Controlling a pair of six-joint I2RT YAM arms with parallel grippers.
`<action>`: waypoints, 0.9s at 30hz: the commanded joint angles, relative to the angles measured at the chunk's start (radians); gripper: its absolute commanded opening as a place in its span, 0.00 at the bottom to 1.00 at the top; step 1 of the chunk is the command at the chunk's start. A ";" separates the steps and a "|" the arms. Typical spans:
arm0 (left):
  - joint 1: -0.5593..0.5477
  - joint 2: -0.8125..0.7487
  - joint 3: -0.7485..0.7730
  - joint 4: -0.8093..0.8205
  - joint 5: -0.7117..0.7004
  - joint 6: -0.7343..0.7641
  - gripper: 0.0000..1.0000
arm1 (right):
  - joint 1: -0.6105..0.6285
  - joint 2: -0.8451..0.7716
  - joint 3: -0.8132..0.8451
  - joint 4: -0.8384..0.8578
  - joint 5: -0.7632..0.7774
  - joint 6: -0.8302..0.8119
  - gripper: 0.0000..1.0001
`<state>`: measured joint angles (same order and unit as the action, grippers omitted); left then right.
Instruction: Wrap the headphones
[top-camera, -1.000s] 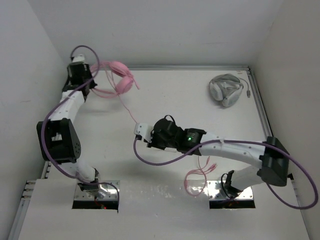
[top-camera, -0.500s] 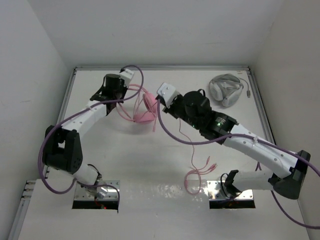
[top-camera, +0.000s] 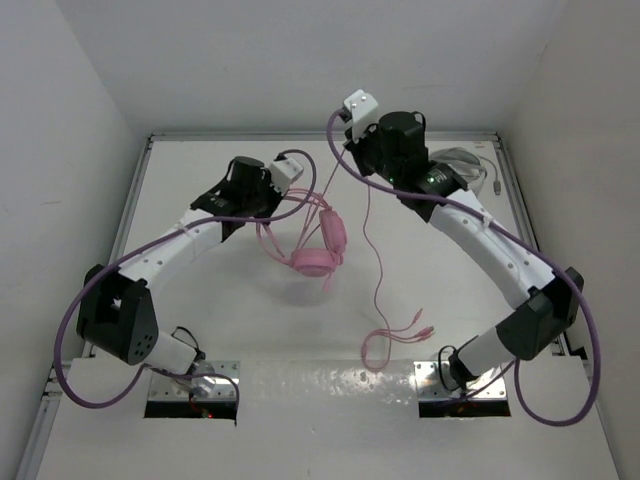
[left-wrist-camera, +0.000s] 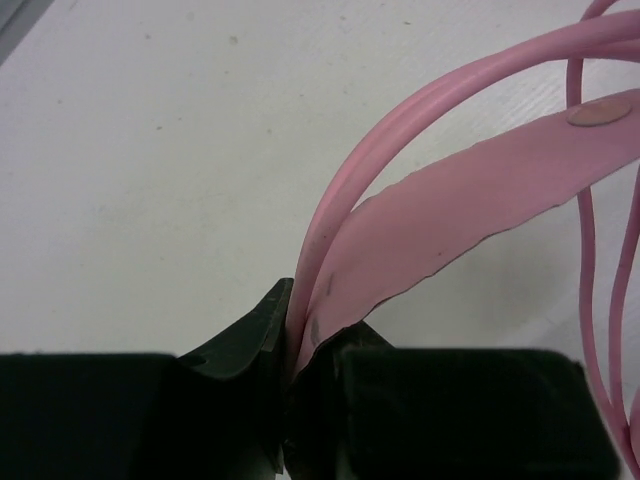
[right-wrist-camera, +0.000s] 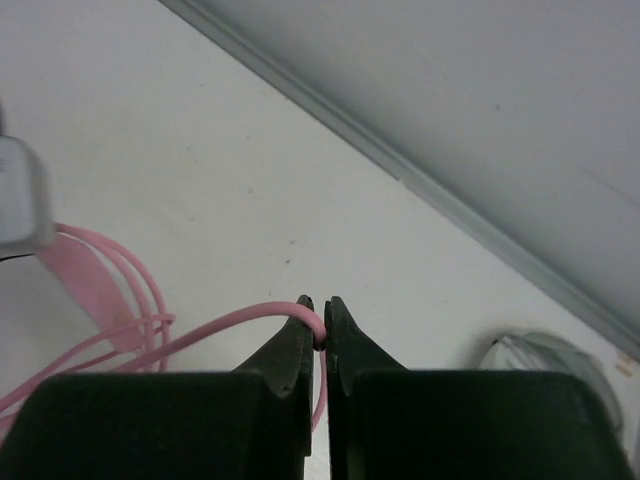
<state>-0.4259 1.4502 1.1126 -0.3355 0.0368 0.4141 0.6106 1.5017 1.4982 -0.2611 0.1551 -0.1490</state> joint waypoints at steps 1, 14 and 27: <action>-0.002 -0.057 0.085 -0.092 0.184 -0.023 0.00 | -0.150 0.031 0.042 0.079 -0.082 0.139 0.00; 0.107 -0.062 0.318 -0.257 0.495 -0.234 0.00 | -0.210 0.221 -0.162 0.201 -0.450 0.189 0.15; 0.266 -0.057 0.521 -0.223 0.489 -0.451 0.00 | -0.210 0.367 -0.414 0.387 -0.512 0.293 0.63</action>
<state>-0.1707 1.4399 1.5566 -0.6117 0.4629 0.0711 0.4072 1.8812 1.0985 0.0299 -0.3653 0.1257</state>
